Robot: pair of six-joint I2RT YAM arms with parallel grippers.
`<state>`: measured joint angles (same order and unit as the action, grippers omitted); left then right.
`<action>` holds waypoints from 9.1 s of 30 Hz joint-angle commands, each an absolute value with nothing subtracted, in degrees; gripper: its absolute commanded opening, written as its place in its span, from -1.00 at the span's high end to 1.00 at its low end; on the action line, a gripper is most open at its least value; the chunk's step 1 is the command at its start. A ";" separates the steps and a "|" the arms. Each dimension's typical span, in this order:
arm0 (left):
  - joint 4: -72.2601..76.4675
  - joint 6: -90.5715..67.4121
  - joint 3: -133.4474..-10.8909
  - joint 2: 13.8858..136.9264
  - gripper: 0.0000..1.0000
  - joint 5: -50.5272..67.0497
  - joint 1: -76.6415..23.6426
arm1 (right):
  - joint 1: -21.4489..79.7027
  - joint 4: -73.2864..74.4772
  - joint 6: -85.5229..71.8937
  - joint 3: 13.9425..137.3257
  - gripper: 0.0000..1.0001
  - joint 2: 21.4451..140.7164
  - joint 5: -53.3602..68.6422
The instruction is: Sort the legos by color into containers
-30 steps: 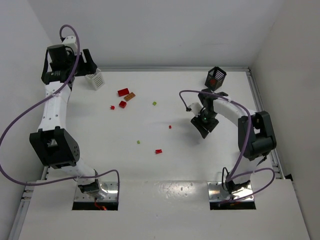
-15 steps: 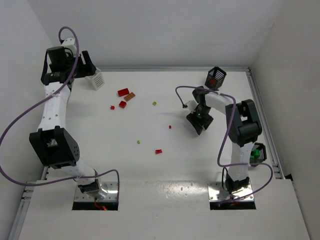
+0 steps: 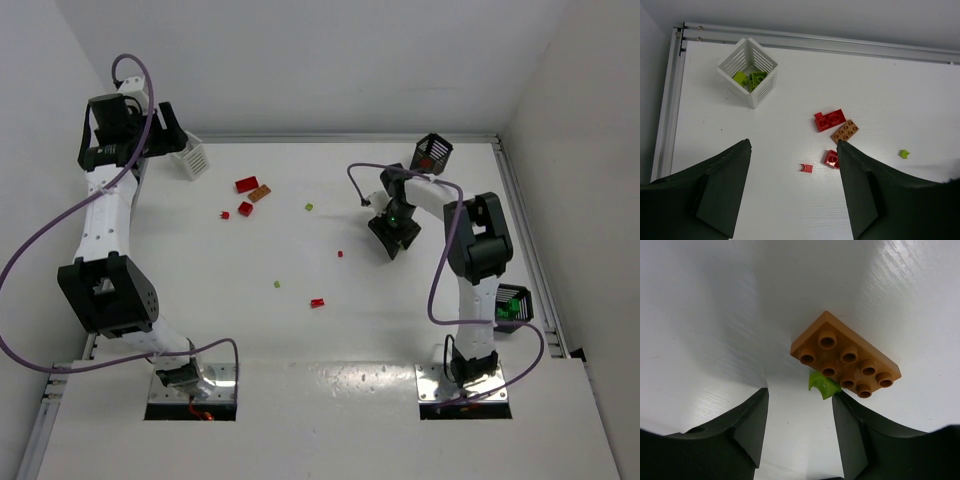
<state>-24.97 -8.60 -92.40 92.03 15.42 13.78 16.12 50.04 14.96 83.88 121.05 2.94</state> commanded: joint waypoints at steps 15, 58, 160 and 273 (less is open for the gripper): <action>-23.47 -8.44 -93.69 91.41 -0.50 14.59 14.59 | 16.08 47.02 13.71 89.30 0.00 126.56 -0.70; -18.63 -7.82 -72.95 78.49 -0.55 27.33 22.14 | 44.29 48.61 13.54 122.95 0.61 141.67 11.87; -36.91 20.47 -94.33 109.00 0.71 51.84 -3.51 | 8.53 40.54 -0.51 94.92 -0.30 101.94 47.08; -21.97 7.91 -88.77 121.82 -0.41 7.73 -4.92 | -1.85 37.53 4.22 117.52 -0.40 117.60 12.56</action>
<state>-22.09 8.67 -87.26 121.32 9.91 -5.17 -2.35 37.36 5.37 118.96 121.03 9.26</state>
